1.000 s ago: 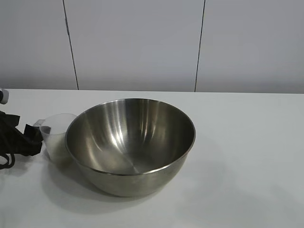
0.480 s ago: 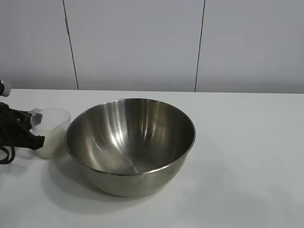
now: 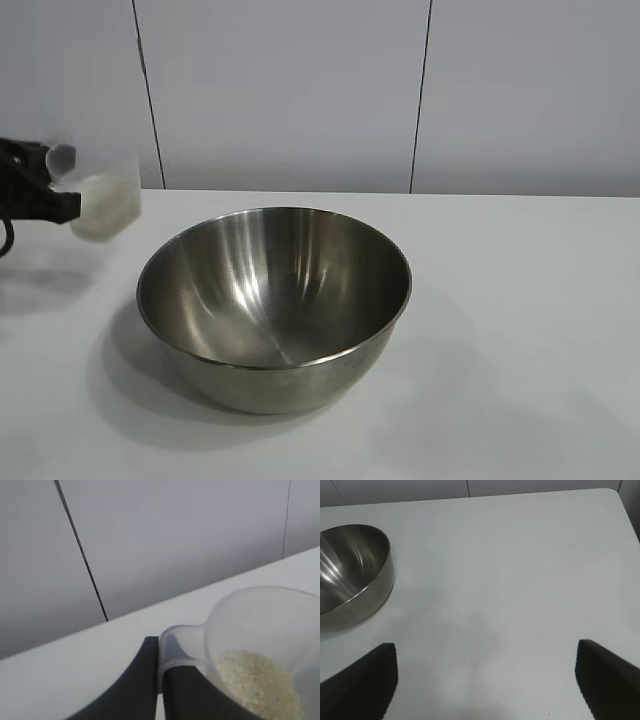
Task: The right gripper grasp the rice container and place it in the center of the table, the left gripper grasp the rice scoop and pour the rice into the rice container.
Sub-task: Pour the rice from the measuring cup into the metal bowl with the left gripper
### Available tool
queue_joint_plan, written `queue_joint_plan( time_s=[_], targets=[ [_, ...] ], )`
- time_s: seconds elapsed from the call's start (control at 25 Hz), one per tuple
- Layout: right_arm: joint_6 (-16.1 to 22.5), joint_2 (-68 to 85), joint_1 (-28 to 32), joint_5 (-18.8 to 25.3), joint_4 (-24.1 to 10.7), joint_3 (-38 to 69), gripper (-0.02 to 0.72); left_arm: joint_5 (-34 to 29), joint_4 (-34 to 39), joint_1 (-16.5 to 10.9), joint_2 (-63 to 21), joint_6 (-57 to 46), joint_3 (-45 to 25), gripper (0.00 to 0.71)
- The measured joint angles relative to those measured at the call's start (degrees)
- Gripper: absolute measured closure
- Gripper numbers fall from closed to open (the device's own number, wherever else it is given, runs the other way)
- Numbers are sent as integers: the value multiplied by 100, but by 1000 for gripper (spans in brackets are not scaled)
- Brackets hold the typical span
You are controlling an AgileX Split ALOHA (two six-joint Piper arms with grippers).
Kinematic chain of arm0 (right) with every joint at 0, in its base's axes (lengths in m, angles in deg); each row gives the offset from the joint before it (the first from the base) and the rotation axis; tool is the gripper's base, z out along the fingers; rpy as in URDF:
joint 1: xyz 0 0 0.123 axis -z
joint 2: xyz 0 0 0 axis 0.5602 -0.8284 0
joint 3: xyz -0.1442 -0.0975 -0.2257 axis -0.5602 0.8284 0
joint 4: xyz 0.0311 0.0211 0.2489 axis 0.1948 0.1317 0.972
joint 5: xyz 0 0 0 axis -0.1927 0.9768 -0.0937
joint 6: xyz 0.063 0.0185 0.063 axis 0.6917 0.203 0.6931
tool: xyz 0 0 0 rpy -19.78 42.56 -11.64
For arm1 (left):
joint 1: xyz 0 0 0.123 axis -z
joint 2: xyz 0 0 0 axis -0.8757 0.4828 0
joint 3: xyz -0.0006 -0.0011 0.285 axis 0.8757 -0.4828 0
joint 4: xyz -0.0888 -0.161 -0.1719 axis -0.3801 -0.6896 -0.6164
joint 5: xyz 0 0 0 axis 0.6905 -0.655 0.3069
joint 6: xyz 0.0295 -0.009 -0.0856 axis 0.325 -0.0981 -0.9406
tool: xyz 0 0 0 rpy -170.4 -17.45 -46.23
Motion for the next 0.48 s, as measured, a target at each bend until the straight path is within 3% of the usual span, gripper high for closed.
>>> queue_joint_plan(
  time_s=[0.12,0.24,0.48],
  targets=[
    [0,0,0,0,0,0,42,-880,255,305,-395,291,301,704],
    [0,0,0,0,0,0,42,-1751,383,875,-552,947,633,704],
    [0,0,0,0,2,0,42,-2845,342,1937,-563,2411,1093,704]
  ],
)
